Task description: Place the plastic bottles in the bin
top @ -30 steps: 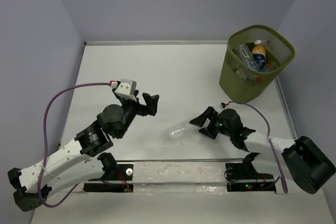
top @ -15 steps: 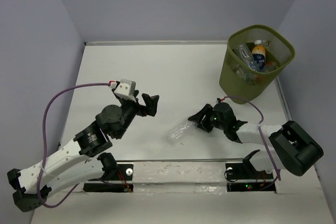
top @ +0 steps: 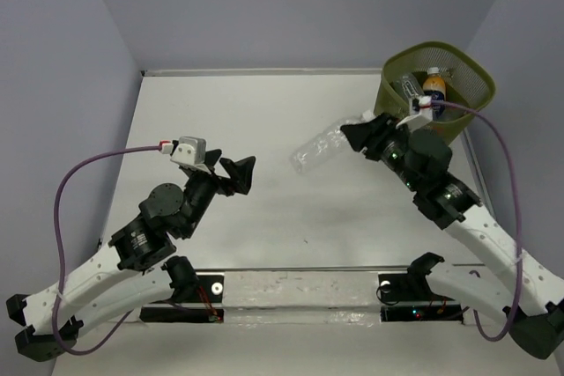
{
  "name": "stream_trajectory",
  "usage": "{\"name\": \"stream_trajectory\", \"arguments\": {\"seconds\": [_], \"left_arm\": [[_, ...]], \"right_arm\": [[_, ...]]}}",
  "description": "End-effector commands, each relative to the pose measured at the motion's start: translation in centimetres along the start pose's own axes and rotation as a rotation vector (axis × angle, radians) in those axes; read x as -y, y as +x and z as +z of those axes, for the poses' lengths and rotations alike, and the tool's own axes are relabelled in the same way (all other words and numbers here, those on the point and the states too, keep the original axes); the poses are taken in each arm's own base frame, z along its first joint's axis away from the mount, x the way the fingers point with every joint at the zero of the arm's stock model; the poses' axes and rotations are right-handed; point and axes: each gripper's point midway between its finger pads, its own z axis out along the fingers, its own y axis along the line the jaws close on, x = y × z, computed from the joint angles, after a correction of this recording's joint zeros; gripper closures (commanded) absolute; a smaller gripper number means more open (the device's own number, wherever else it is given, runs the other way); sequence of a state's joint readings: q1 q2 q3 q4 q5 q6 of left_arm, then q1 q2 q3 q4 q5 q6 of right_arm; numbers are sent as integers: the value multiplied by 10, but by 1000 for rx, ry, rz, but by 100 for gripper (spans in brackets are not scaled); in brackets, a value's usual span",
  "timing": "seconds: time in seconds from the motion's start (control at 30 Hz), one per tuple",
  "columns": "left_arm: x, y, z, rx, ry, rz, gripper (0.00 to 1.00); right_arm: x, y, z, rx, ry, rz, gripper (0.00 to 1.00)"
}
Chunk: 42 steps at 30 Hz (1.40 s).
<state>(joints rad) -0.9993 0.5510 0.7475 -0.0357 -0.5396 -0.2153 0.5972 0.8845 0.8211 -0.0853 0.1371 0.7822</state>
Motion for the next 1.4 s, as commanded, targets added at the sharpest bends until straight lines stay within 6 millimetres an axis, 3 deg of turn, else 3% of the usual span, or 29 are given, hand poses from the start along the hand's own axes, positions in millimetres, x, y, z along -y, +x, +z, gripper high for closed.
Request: {"name": "stream_trajectory", "arguments": {"seconds": [0.0,0.03,0.07,0.17,0.33,0.53,0.8,0.83,0.87,0.9,0.93,1.03,1.13,1.27,1.37], "left_arm": [[1,-19,-5,63,12,-39,2],[1,-20,-6,66,21,-43,2],[1,-23,-8,76,25,-50,2],[2,-26,-10,84,37,-57,2],[3,-31,-14,98,51,-71,2],[4,-35,-16,108,66,-81,2],[3,-30,-12,98,56,-71,2],[2,-30,-12,99,54,-71,2],[2,-30,-12,99,55,-71,2],[1,-31,-11,100,52,-71,2],[2,-31,-12,101,56,-73,2],[1,-31,-11,102,55,-73,2],[3,-30,-10,97,64,-73,2],[1,-32,-9,102,62,-76,2],[-1,-33,-8,108,55,-76,2]], "right_arm": [[-24,-146,-53,416,207,-265,76],[-26,-168,-62,473,262,-327,76],[-27,-207,-80,585,374,-372,77],[-27,-262,-100,769,541,-416,78],[14,-318,-114,861,773,-509,78],[55,-313,-62,752,807,-564,78],[78,-318,-22,704,666,-364,79],[85,-318,-23,705,668,-326,77],[94,-311,-20,662,671,-313,61],[103,-306,-23,647,675,-288,50],[116,-309,-32,659,682,-234,22],[129,-296,-45,613,655,-171,1],[133,-293,-59,586,673,-165,0],[116,-303,-91,645,696,-218,0],[102,-305,-99,650,670,-248,0]]}}
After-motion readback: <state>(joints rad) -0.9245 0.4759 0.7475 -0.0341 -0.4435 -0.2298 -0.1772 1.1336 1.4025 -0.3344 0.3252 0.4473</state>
